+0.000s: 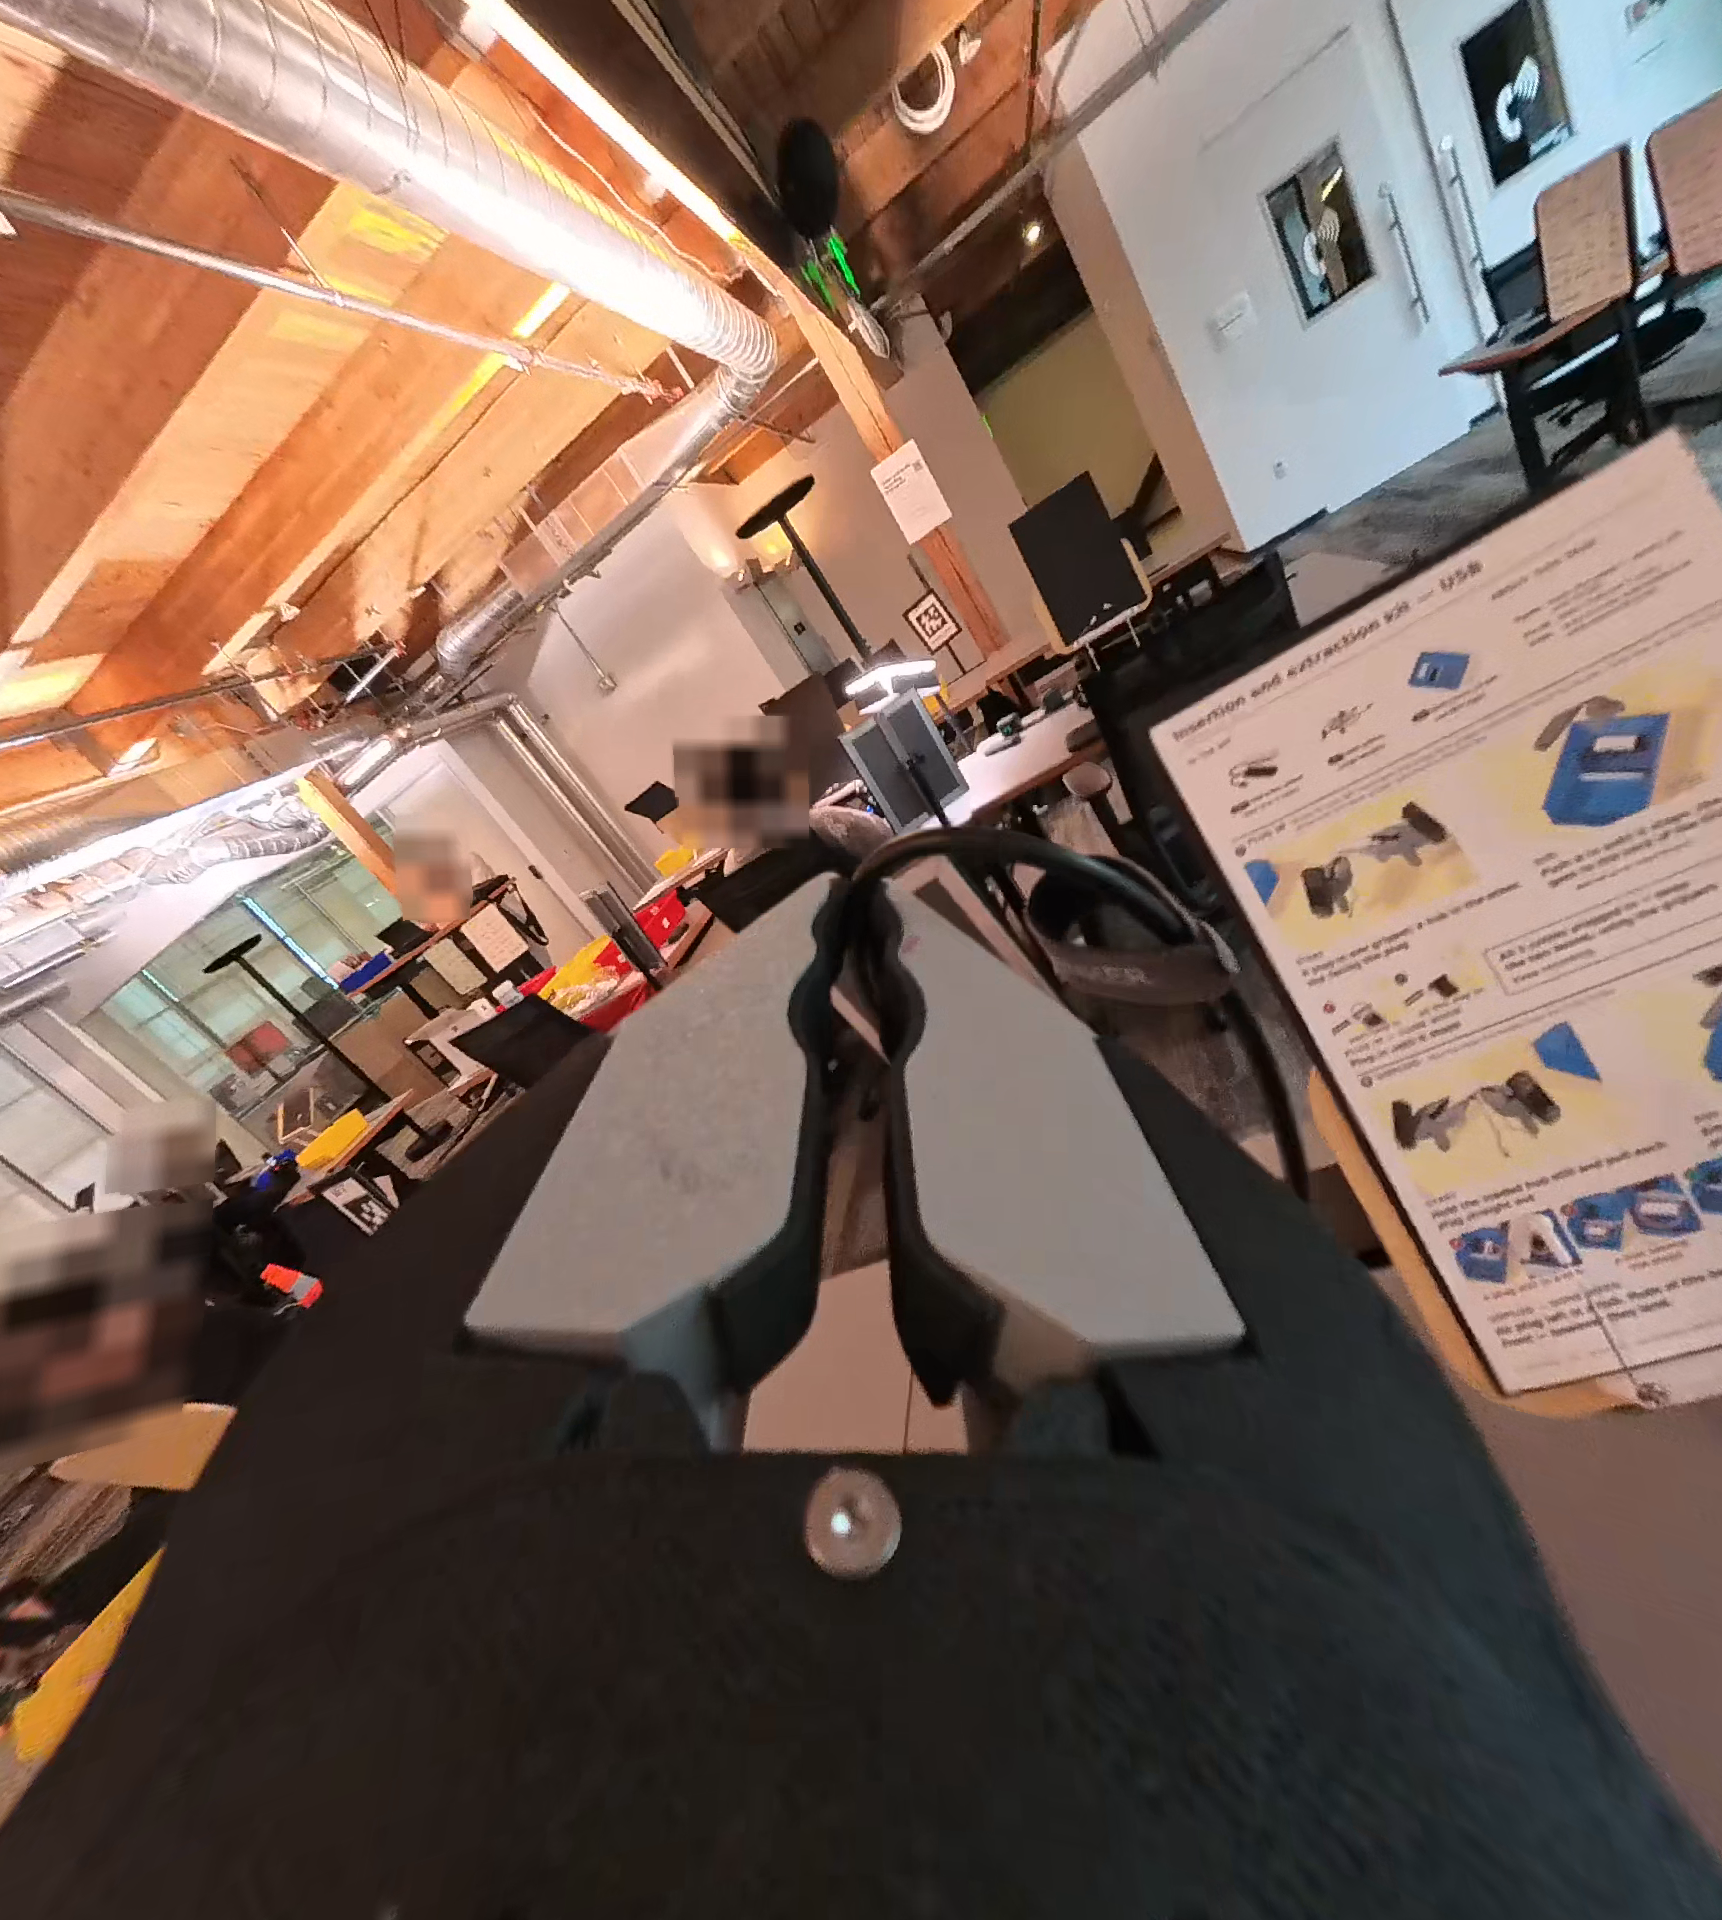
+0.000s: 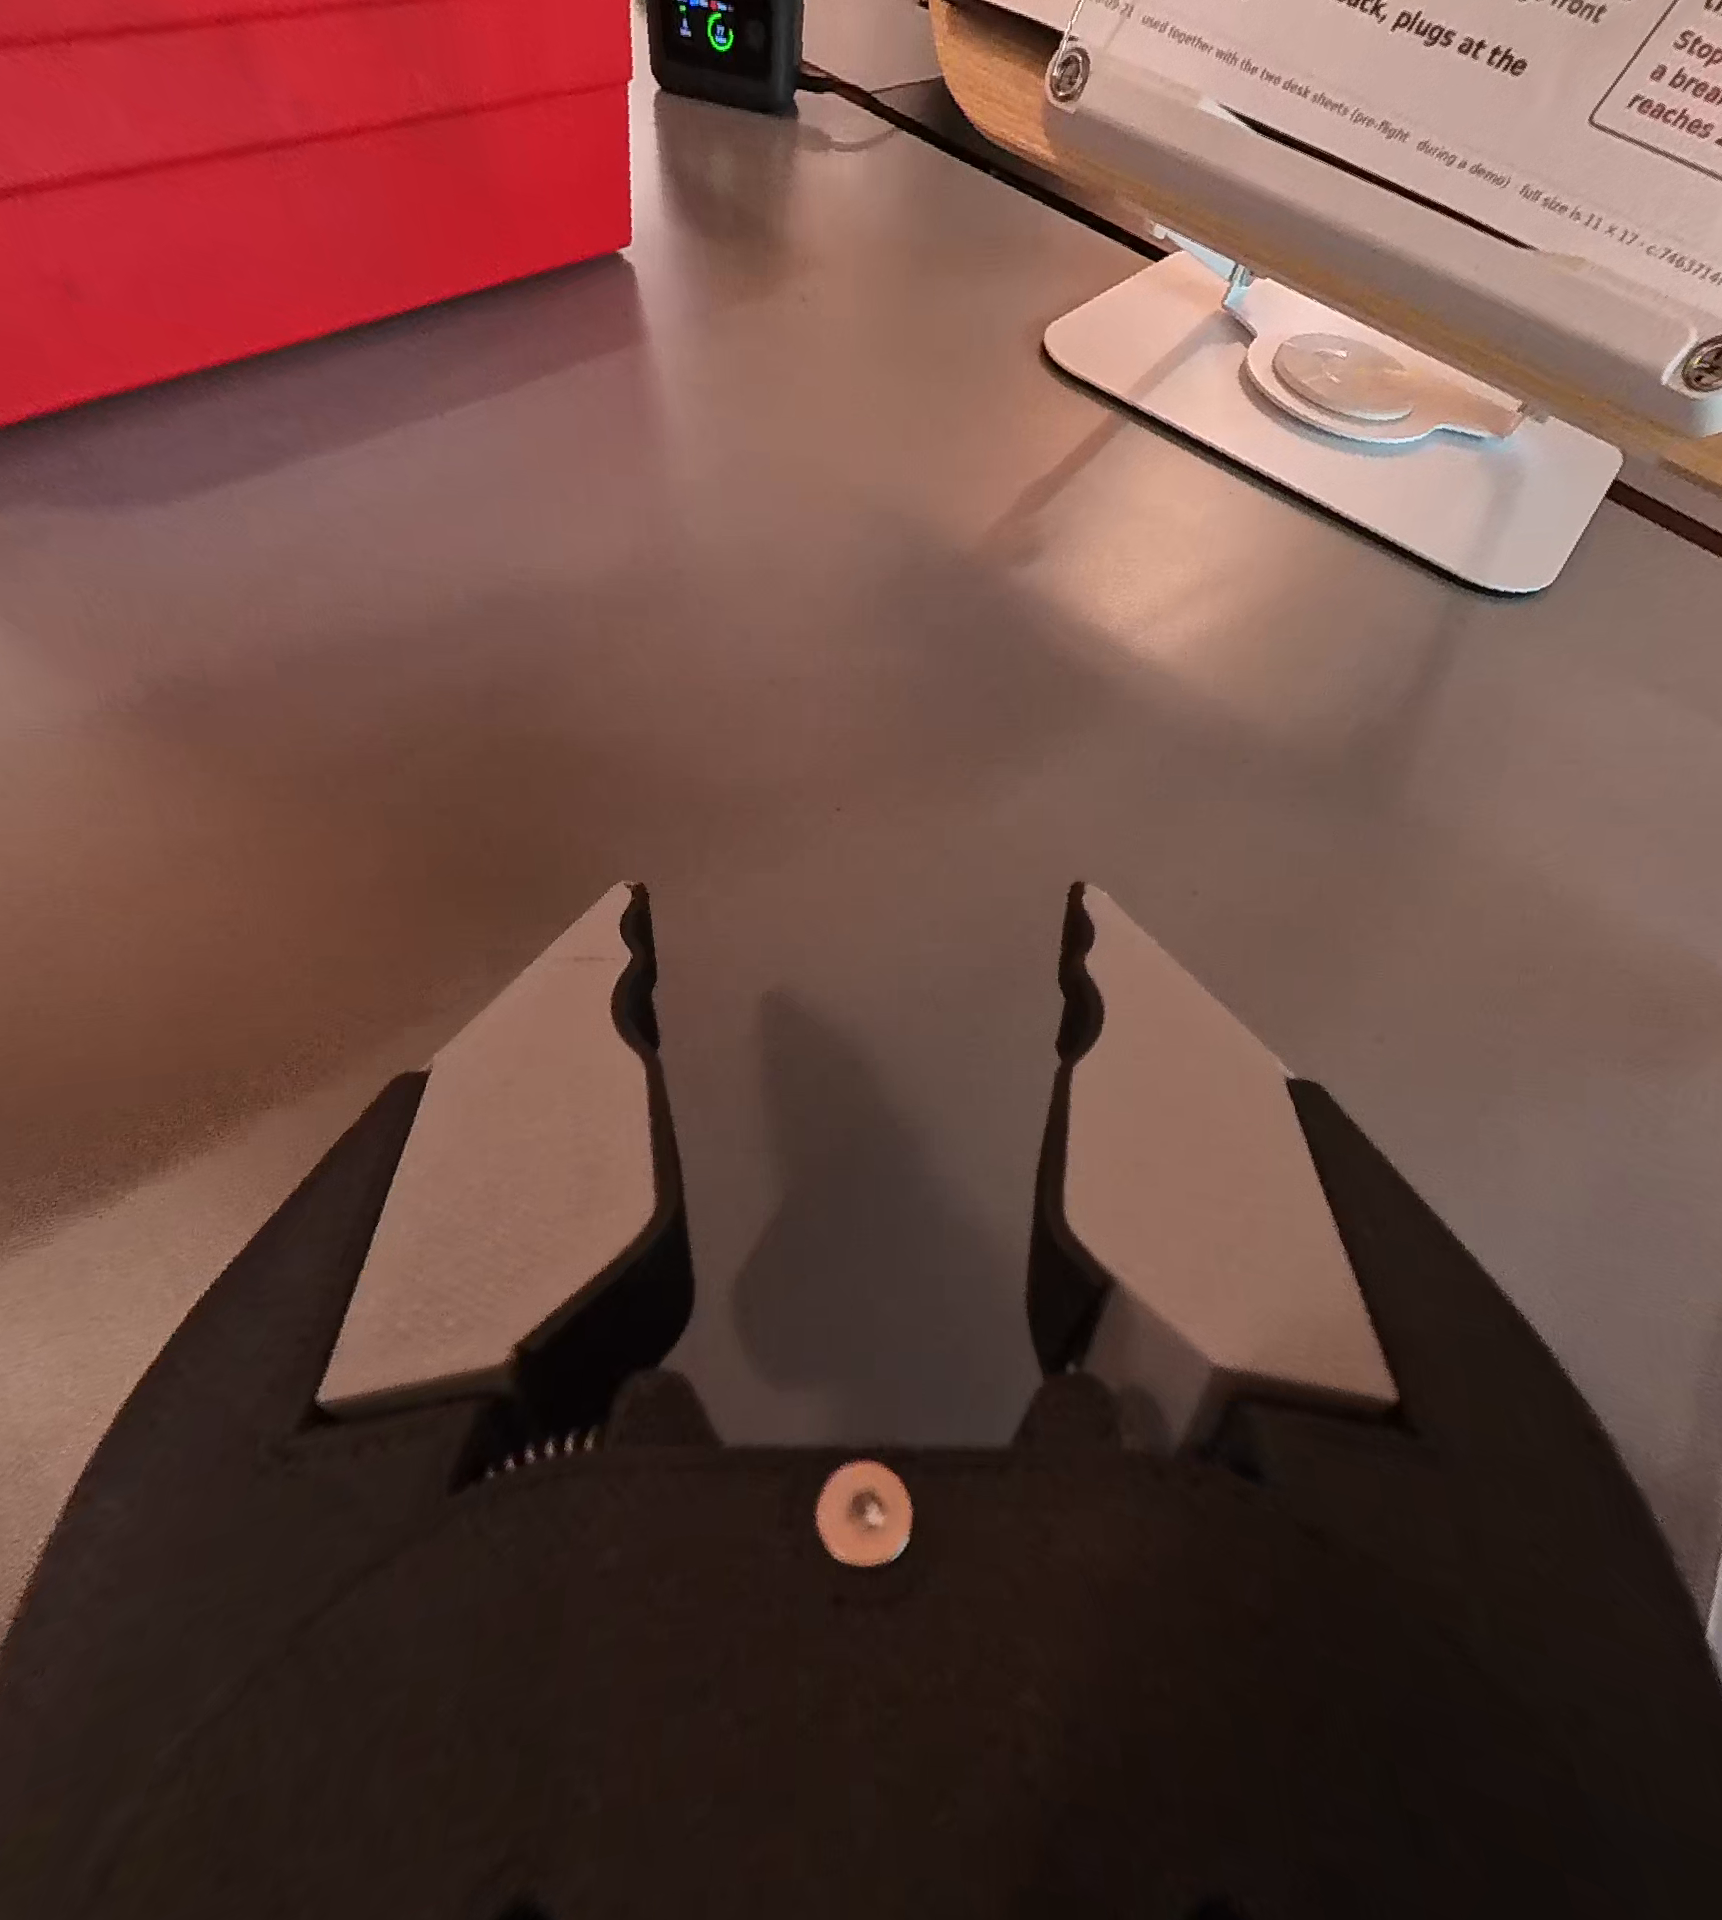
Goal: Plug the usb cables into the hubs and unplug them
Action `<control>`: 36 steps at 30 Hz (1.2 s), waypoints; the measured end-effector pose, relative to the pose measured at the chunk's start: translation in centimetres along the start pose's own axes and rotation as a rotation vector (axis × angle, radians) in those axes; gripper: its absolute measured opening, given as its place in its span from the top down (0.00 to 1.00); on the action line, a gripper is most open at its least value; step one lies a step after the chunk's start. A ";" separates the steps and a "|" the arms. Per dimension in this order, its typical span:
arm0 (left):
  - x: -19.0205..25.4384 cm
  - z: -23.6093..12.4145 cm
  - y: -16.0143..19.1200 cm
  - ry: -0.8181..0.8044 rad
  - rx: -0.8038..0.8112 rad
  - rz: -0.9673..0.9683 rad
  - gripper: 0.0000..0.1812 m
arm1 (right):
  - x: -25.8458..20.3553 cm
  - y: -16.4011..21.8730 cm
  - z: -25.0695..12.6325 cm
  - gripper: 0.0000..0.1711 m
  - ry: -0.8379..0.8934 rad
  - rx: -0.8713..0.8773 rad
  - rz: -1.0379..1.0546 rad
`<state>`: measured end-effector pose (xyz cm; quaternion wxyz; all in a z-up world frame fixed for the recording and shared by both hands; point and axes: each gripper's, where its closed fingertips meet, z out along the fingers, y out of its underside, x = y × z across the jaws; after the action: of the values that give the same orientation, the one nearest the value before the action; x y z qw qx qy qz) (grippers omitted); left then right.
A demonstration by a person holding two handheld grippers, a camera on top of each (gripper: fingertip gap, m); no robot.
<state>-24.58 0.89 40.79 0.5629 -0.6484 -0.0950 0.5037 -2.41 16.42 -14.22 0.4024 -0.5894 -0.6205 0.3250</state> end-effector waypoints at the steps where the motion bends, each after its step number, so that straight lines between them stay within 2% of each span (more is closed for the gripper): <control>1: 0.0 -0.2 -0.8 0.000 0.019 -0.012 0.99 | 0.0 0.0 0.0 0.55 0.000 0.000 -0.001; 4: -0.2 -1.4 -4.2 0.017 0.105 -0.091 0.99 | 0.0 0.0 0.0 0.55 0.001 0.001 0.000; 8: -0.2 -4.3 -10.0 0.183 0.248 -0.361 0.99 | 0.0 0.0 0.0 0.55 0.002 0.003 -0.003; 11: 1.5 -5.1 -11.4 0.211 0.228 -0.306 0.99 | -0.1 -0.1 -0.1 0.55 -0.002 0.007 -0.009; 16: 5.9 -5.3 -10.7 0.271 0.204 -0.215 0.99 | -0.9 -0.4 -0.5 0.54 -0.044 0.041 -0.029; 19: 8.9 -4.9 -9.5 0.351 0.186 -0.205 0.99 | -2.1 -1.1 -1.1 0.52 -0.134 0.095 -0.015; 22: 12.1 -3.9 -7.6 0.425 0.163 -0.193 0.99 | -5.0 -2.6 -2.9 0.53 -0.368 0.202 0.051; 25: 15.0 -3.1 -6.1 0.494 0.162 -0.194 0.99 | -8.2 -4.5 -6.8 0.52 -0.685 0.363 0.104; 27: 16.3 -2.3 -5.3 0.517 0.159 -0.195 0.99 | -9.2 -5.3 -9.0 0.66 -0.862 0.436 0.180; 28: 16.8 -1.9 -4.9 0.528 0.153 -0.206 0.99 | -9.3 -5.3 -9.5 0.67 -0.923 0.429 0.217; 32: 17.4 0.0 -3.3 0.524 0.143 -0.241 0.99 | -7.8 -5.5 -9.0 0.67 -0.968 0.408 0.368; 36: 16.6 0.9 -2.9 0.525 0.172 -0.333 0.99 | -7.6 -4.9 -8.1 0.66 -0.901 0.383 0.335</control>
<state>-16.07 13.88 34.27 0.6956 -0.6817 -0.0084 0.2265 2.30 7.87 -7.00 0.1384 -0.3983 -0.5586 0.7142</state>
